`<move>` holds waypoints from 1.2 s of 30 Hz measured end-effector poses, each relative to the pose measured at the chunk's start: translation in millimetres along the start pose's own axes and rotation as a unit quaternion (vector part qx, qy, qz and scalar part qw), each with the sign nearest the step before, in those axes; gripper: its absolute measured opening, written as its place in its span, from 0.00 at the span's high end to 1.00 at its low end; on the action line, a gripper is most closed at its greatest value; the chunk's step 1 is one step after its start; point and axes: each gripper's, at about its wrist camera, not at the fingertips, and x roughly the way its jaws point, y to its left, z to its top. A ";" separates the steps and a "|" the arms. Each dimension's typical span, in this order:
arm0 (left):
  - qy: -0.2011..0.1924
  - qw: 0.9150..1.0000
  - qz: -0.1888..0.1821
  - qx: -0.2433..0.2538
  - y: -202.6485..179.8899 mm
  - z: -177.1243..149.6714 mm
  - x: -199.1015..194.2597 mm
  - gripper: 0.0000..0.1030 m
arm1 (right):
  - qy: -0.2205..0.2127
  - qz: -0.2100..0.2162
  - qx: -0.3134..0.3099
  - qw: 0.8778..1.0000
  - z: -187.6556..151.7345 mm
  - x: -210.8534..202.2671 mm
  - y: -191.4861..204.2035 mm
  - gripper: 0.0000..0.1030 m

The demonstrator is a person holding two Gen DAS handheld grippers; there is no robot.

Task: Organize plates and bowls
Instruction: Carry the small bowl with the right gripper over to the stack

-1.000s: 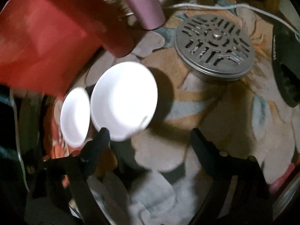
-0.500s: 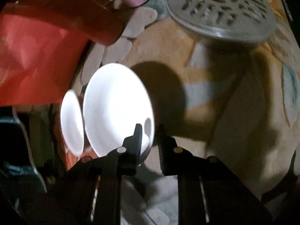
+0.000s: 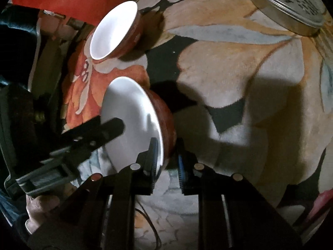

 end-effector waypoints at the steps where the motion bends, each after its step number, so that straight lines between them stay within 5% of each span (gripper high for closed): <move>1: 0.007 1.000 -0.004 0.002 -1.6 0.2 4.3 0.50 | -0.003 -0.003 0.002 1.000 0.5 0.4 0.0 0.82; 5: 0.012 0.999 -0.014 0.027 -12.1 -0.9 7.9 0.82 | -0.013 -0.009 0.015 1.000 -1.9 -0.5 -4.0 0.81; 20: -0.040 0.995 -0.041 0.078 -57.9 -27.5 -54.2 0.84 | -0.037 -0.065 -0.010 0.997 -34.5 -66.3 12.0 0.84; 36: -0.031 0.972 -0.094 0.213 -171.0 -88.5 -86.5 0.84 | -0.090 -0.086 0.065 0.990 -120.6 -170.4 -38.2 0.84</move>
